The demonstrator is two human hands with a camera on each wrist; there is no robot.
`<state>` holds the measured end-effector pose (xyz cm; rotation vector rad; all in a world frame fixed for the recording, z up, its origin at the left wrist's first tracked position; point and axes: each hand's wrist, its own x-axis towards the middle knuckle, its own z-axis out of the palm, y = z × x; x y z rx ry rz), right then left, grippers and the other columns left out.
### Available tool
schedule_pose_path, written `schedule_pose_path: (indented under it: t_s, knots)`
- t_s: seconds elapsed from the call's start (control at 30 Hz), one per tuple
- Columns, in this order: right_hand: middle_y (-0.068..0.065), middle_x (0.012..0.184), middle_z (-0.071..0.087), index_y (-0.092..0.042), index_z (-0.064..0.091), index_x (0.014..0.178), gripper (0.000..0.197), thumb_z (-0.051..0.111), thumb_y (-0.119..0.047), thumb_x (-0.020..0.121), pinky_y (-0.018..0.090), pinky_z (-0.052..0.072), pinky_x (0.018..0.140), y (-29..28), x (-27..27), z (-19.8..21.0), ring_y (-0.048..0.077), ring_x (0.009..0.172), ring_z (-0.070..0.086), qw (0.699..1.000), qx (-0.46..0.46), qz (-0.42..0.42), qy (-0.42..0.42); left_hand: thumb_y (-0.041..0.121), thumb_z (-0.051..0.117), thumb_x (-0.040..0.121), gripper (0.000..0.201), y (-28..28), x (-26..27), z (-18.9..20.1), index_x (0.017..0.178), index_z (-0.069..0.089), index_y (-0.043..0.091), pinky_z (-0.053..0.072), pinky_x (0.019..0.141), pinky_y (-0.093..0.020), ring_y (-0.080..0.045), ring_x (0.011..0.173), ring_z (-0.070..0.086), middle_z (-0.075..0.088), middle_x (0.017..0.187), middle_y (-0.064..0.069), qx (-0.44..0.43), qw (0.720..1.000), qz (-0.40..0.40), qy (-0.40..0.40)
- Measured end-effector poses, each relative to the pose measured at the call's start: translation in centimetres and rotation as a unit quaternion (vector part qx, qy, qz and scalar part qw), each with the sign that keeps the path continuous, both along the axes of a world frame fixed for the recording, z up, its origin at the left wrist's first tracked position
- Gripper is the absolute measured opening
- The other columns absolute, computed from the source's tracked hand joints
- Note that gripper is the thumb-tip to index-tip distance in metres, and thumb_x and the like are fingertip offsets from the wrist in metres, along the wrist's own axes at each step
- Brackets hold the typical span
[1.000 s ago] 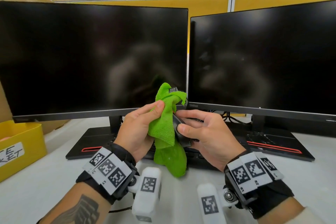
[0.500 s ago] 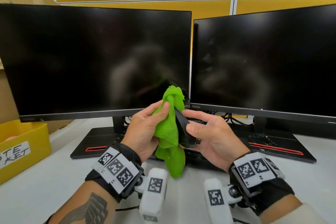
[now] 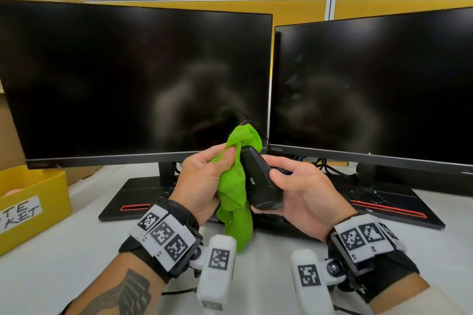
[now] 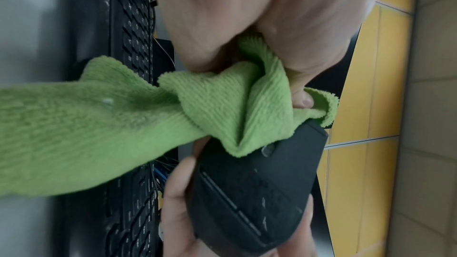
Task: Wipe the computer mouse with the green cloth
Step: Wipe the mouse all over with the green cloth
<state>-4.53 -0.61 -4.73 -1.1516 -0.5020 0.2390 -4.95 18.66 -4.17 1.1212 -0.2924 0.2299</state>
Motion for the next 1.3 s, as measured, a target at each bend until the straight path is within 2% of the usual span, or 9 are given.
schedule_pose_path:
  t_s: [0.07, 0.23, 0.43, 0.63, 0.77, 0.87, 1.0, 1.13, 1.3]
  knots:
    - [0.029, 0.122, 0.069, -0.003, 0.059, 0.141, 0.056, 0.062, -0.010, 0.085, 0.059, 0.056, 0.085, -0.3, 0.1, 0.0, 0.044, 0.101, 0.068, 1.000, 0.005, 0.004, 0.008, 0.020, 0.066, 0.088, 0.043, -0.1, -0.1, 0.0, 0.124, 0.072, 0.000, 0.064, 0.087, -0.043, -0.032, 0.100, 0.075, 0.077, 0.117, -0.025, 0.005, 1.000, -0.003, 0.001]
    - [0.026, 0.124, 0.069, -0.005, 0.060, 0.141, 0.056, 0.062, -0.005, 0.085, 0.055, 0.056, 0.081, -0.6, 0.5, -0.2, 0.041, 0.099, 0.070, 0.999, 0.015, 0.016, 0.024, 0.015, 0.053, 0.104, 0.033, -0.6, -0.4, 0.2, 0.129, 0.068, 0.000, 0.053, 0.106, -0.056, -0.037, 0.111, 0.068, 0.068, 0.131, -0.032, 0.026, 0.999, -0.025, 0.015]
    - [0.027, 0.126, 0.069, -0.007, 0.058, 0.140, 0.041, 0.050, -0.007, 0.100, 0.056, 0.058, 0.076, 0.1, 0.2, -0.2, 0.043, 0.104, 0.068, 0.999, 0.007, -0.007, 0.043, 0.028, 0.076, 0.081, 0.044, -0.8, -0.6, 0.0, 0.116, 0.077, 0.001, 0.064, 0.087, -0.041, -0.033, 0.098, 0.078, 0.080, 0.110, -0.023, 0.068, 0.997, 0.024, -0.033]
    - [0.030, 0.127, 0.066, -0.006, 0.064, 0.136, 0.046, 0.053, -0.018, 0.092, 0.050, 0.052, 0.074, -0.4, 0.2, -0.2, 0.048, 0.104, 0.063, 0.998, 0.024, 0.000, 0.064, 0.005, 0.063, 0.099, 0.023, -0.3, -0.2, -0.2, 0.116, 0.078, 0.007, 0.064, 0.077, -0.033, -0.026, 0.094, 0.079, 0.081, 0.109, -0.019, 0.099, 0.993, 0.042, -0.052]
    - [0.032, 0.136, 0.063, -0.003, 0.062, 0.138, 0.045, 0.041, -0.019, 0.102, 0.047, 0.057, 0.068, -1.1, 0.3, 0.0, 0.044, 0.096, 0.067, 0.995, 0.051, 0.030, 0.086, -0.006, 0.059, 0.099, 0.034, -0.1, -0.4, -0.2, 0.130, 0.070, 0.001, 0.065, 0.085, -0.038, -0.032, 0.105, 0.076, 0.076, 0.122, -0.024, 0.085, 0.995, -0.018, -0.056]
    - [0.029, 0.129, 0.066, -0.002, 0.062, 0.139, 0.048, 0.043, -0.020, 0.098, 0.044, 0.058, 0.064, -1.2, 0.1, 0.3, 0.040, 0.087, 0.068, 0.991, 0.073, 0.060, 0.095, -0.003, 0.066, 0.087, 0.050, -0.1, -0.2, -0.3, 0.136, 0.066, 0.001, 0.063, 0.093, -0.039, -0.031, 0.108, 0.075, 0.074, 0.127, -0.025, 0.069, 0.994, -0.045, -0.071]
    - [0.028, 0.127, 0.065, -0.004, 0.063, 0.138, 0.048, 0.045, -0.021, 0.098, 0.044, 0.058, 0.069, -0.8, -0.3, 0.6, 0.040, 0.089, 0.065, 0.991, 0.063, 0.079, 0.086, -0.005, 0.086, 0.070, 0.059, -0.4, -0.4, -0.3, 0.127, 0.073, 0.007, 0.064, 0.091, -0.040, -0.030, 0.103, 0.077, 0.079, 0.117, -0.020, 0.095, 0.993, -0.008, -0.076]
    - [0.029, 0.147, 0.057, -0.006, 0.059, 0.143, 0.046, 0.037, -0.023, 0.106, 0.055, 0.053, 0.089, 0.0, -0.2, 0.3, 0.048, 0.118, 0.059, 0.992, 0.042, 0.086, 0.087, 0.018, 0.084, 0.070, 0.042, -0.6, -0.4, -0.3, 0.110, 0.080, 0.004, 0.066, 0.080, -0.038, -0.030, 0.093, 0.079, 0.082, 0.104, -0.019, 0.081, 0.993, 0.061, -0.066]
    - [0.032, 0.137, 0.061, -0.004, 0.061, 0.140, 0.045, 0.039, -0.022, 0.106, 0.045, 0.054, 0.074, -0.3, 0.0, 0.3, 0.041, 0.096, 0.065, 0.991, 0.056, 0.069, 0.099, 0.017, 0.072, 0.083, 0.033, -0.3, 0.0, -0.4, 0.114, 0.078, 0.006, 0.065, 0.084, -0.038, -0.028, 0.095, 0.079, 0.081, 0.108, -0.018, 0.081, 0.994, 0.047, -0.055]
